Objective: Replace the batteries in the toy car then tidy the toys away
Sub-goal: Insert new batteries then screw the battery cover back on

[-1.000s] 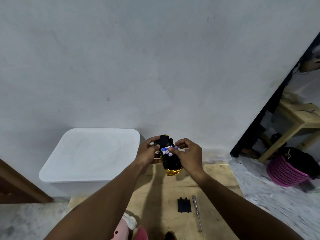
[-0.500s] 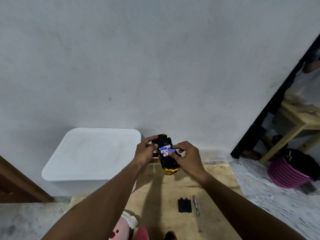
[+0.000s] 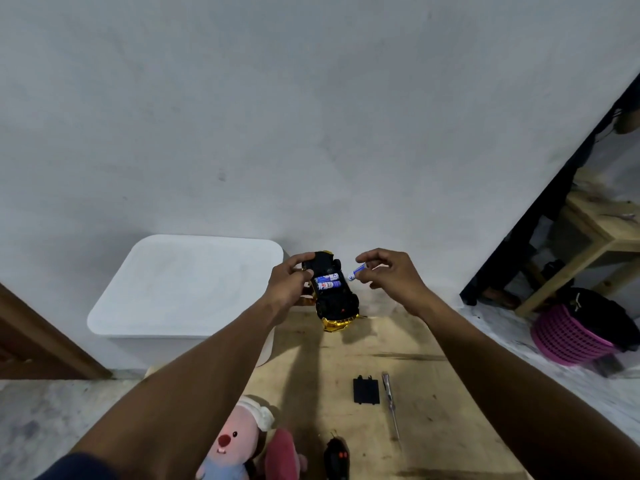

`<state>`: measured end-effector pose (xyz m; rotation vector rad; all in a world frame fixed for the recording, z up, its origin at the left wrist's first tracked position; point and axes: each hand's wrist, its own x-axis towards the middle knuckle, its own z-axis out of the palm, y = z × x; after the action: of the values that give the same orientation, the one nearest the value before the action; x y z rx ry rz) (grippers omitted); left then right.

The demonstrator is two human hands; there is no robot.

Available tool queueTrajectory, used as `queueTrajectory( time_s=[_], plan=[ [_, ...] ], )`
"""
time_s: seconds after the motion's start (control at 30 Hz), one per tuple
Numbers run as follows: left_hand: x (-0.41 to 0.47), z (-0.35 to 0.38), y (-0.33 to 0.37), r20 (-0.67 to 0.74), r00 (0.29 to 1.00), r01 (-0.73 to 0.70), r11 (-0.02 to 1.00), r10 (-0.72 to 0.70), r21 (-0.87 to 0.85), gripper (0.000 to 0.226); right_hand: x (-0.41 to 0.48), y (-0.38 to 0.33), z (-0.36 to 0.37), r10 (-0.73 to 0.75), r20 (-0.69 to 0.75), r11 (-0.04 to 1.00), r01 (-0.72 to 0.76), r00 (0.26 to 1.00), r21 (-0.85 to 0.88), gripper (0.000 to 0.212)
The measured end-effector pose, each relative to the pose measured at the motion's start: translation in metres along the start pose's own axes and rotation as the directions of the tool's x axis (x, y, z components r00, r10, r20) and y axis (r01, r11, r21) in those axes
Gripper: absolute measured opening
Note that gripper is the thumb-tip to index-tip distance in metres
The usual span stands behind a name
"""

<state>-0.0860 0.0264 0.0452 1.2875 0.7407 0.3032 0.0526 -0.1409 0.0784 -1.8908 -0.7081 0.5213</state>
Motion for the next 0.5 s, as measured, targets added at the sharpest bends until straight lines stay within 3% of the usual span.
queueTrajectory(
  time_s=[0.17,0.4,0.5],
  plan=[
    [0.003,0.001,-0.002,-0.003,1.0,0.001,1.0,-0.001,-0.006,0.037,-0.002,-0.005,0.0,0.045,-0.029,0.99,-0.041,0.999,0.134,0.011],
    [0.001,0.002,-0.003,-0.007,1.0,0.001,1.0,-0.001,0.018,0.037,-0.002,-0.003,0.007,0.035,0.023,0.991,-0.037,0.999,0.131,0.033],
    [0.002,0.002,-0.002,-0.008,1.0,0.0,1.0,0.0,0.02,0.038,0.0,-0.003,0.01,0.007,0.014,0.998,-0.008,1.0,0.068,0.032]
  ],
)
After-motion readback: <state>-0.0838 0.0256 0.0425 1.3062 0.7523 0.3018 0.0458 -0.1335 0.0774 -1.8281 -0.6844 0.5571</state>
